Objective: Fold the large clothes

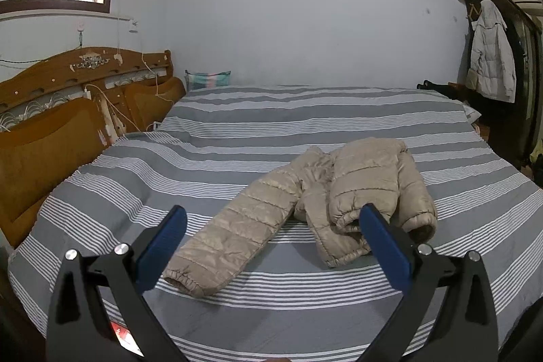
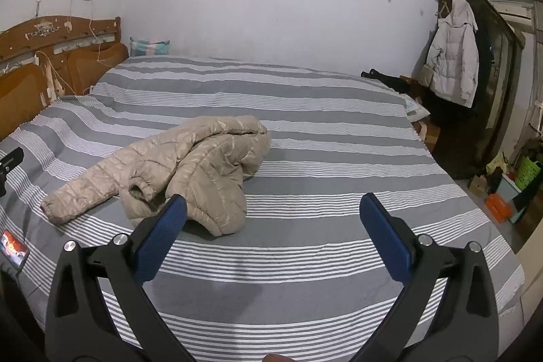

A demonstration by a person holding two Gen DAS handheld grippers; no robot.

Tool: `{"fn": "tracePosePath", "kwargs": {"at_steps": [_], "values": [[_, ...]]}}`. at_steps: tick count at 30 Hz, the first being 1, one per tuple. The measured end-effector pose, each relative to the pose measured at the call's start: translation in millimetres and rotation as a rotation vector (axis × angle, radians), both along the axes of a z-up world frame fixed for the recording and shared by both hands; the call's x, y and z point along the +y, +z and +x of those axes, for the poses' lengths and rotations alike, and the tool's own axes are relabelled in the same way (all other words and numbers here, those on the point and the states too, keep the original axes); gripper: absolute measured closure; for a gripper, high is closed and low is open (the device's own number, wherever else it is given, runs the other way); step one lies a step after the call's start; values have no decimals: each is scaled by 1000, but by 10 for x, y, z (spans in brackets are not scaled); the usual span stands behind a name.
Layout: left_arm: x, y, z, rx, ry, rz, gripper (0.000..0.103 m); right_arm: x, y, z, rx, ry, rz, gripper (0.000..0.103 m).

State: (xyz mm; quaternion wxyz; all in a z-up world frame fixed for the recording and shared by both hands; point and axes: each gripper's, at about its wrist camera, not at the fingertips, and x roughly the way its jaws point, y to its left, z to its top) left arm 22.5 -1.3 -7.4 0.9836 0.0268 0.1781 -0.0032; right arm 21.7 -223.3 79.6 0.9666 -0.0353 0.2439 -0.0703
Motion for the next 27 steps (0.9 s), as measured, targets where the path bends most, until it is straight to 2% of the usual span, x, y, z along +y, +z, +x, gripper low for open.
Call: {"fn": "tracePosePath", "kwargs": {"at_steps": [10,27], "values": [[43,7,-51,4,28,-3,2,-6,-29,-42,-10,-6,-10,3],[-19,128,-217,-4,20,6,2,-28,-3,-150,-33,-11,17,3]]}}
